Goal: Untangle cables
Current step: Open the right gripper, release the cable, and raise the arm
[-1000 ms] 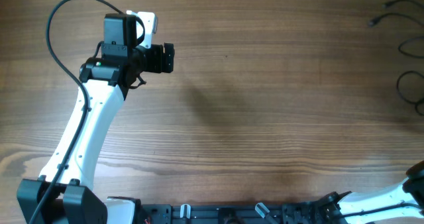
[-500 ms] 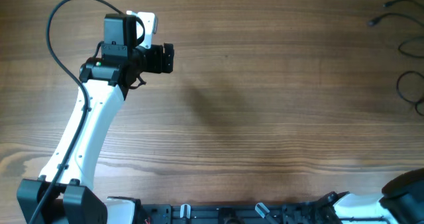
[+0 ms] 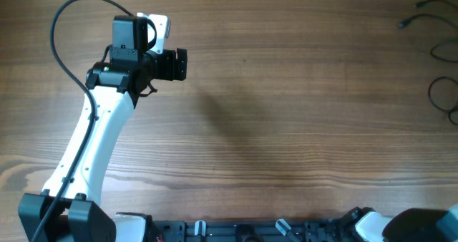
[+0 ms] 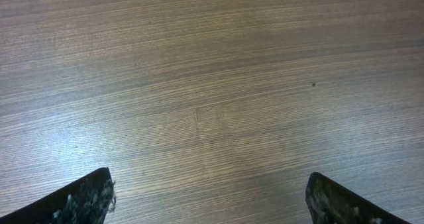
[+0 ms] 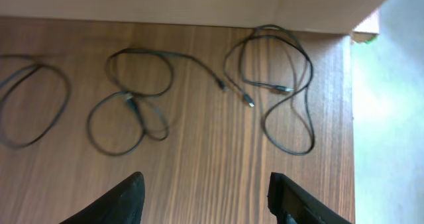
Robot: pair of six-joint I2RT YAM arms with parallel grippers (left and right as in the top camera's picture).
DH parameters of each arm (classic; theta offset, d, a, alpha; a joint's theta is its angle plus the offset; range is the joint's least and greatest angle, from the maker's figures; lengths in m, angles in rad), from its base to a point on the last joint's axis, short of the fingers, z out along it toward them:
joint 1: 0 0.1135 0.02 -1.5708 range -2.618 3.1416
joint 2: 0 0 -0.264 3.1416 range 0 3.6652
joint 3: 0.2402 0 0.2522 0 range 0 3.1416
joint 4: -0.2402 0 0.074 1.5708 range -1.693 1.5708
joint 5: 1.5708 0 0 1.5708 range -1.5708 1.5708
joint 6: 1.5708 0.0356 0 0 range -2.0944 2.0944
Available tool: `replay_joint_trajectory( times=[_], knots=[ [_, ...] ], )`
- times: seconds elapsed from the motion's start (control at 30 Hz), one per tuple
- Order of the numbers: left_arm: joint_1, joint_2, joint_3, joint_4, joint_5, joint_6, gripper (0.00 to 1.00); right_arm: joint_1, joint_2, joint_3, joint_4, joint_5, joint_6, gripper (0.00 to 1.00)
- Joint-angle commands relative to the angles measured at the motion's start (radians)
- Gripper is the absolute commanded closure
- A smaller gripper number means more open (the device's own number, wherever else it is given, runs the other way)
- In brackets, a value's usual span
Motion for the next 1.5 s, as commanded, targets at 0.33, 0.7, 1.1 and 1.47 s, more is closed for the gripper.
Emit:
replay_joint_trajectory(
  times=[0.33,0.7,1.1,1.47],
  knots=[
    [0.005,0.006,0.005,0.018,-0.009,-0.019,0.02,0.206,-0.051,-0.004,-0.077,-0.038,-0.051,0.37],
    [0.005,-0.029,0.007,0.020,-0.009,-0.071,0.06,0.520,-0.058,0.096,-0.077,-0.068,-0.170,0.37],
    [0.005,-0.229,0.009,0.044,-0.142,-0.102,0.06,0.819,-0.066,0.145,0.005,-0.067,-0.175,0.36],
    [0.005,-0.285,0.009,0.039,-0.167,-0.154,0.08,1.028,-0.048,0.145,0.093,-0.071,-0.281,0.22]
  ],
)
